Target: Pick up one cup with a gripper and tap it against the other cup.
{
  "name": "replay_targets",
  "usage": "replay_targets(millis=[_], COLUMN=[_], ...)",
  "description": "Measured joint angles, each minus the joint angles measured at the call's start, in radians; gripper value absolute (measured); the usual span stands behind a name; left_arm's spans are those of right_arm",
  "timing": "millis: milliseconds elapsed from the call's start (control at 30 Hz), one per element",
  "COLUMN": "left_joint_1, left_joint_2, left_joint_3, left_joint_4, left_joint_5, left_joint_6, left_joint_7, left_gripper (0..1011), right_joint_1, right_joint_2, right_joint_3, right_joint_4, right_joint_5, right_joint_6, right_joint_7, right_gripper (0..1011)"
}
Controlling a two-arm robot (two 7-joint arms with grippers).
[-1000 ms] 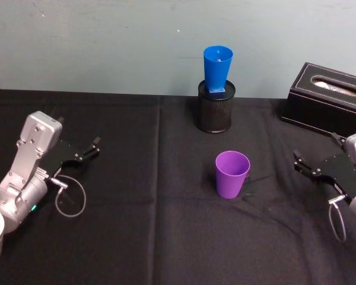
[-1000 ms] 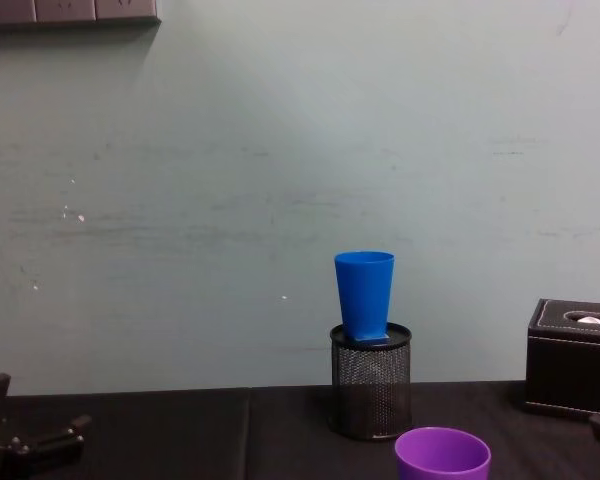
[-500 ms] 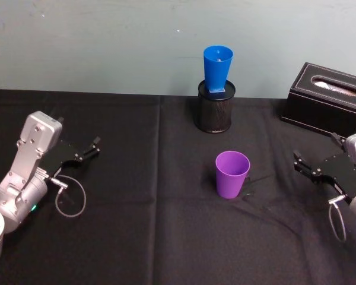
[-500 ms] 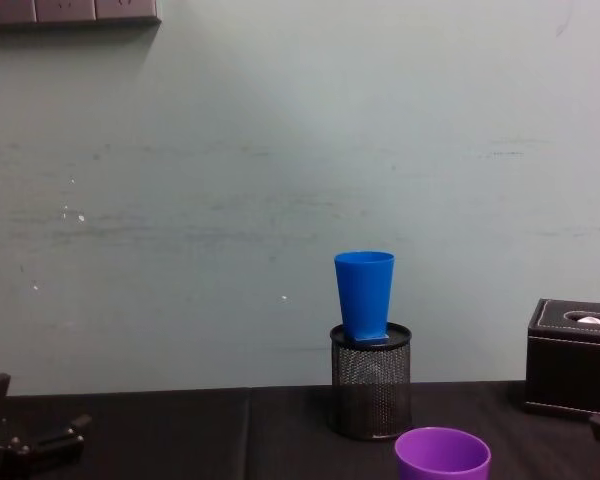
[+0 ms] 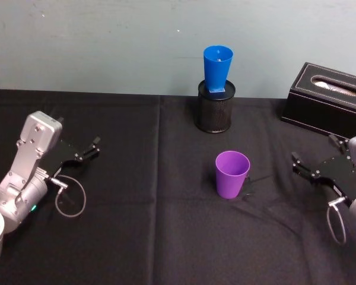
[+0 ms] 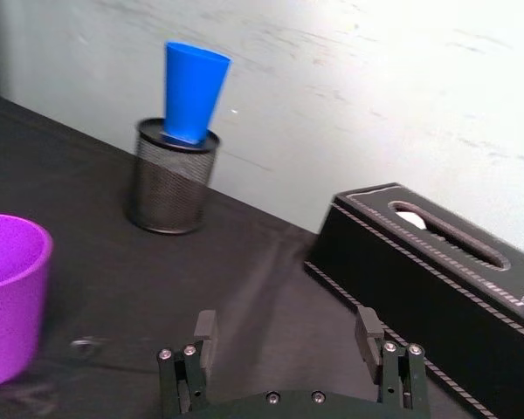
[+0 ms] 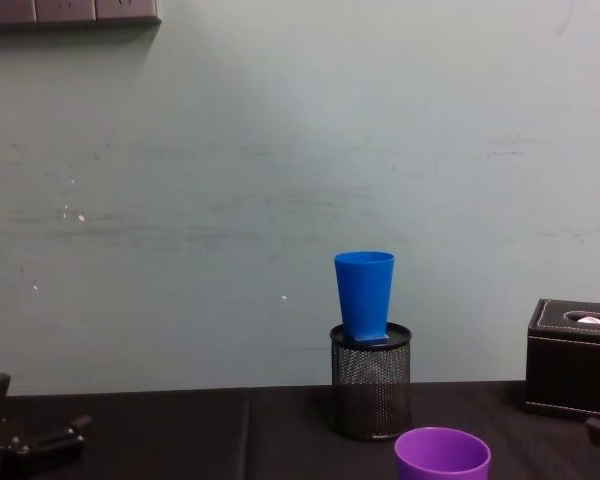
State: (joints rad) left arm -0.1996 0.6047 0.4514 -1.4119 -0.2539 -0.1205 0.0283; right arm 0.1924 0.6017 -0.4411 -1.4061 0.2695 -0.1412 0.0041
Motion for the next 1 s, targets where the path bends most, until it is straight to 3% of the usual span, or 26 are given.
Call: replay_targets(millis=[233,333,567,767,1000], left_joint_1=[0.0,0.0,0.0,0.0,0.0], left_joint_2=[0.0,0.0,0.0,0.0,0.0], left_joint_3=[0.0,0.0,0.0,0.0,0.0], left_joint_4=[0.0,0.0,0.0,0.0,0.0], left_joint_5=[0.0,0.0,0.0,0.0,0.0], left_joint_6=[0.0,0.0,0.0,0.0,0.0], left_joint_7=[0.0,0.0,0.0,0.0,0.0], left_gripper=[1005,1005,1005,1004,1005], right_joint_1=[-0.031,-0.047,-0.052,-0.043,-0.024], right_joint_2=[-0.004,0.005,0.016,-0.002,-0.032], right_joint_3=[0.017,0.014,-0.003,-0.008,-0.012], right_joint_4=[0.008,0.002,-0.004,0.002,0.017], right_joint_5=[0.096,0.15,0.224,0.26,0.258], right_joint_6=[-0.062,-0.086,-0.091,-0.07,-0.048], right_joint_7=[0.148,0.257,0.438,0.514,0.531], right_gripper=[1003,1003,1002,1003,1003])
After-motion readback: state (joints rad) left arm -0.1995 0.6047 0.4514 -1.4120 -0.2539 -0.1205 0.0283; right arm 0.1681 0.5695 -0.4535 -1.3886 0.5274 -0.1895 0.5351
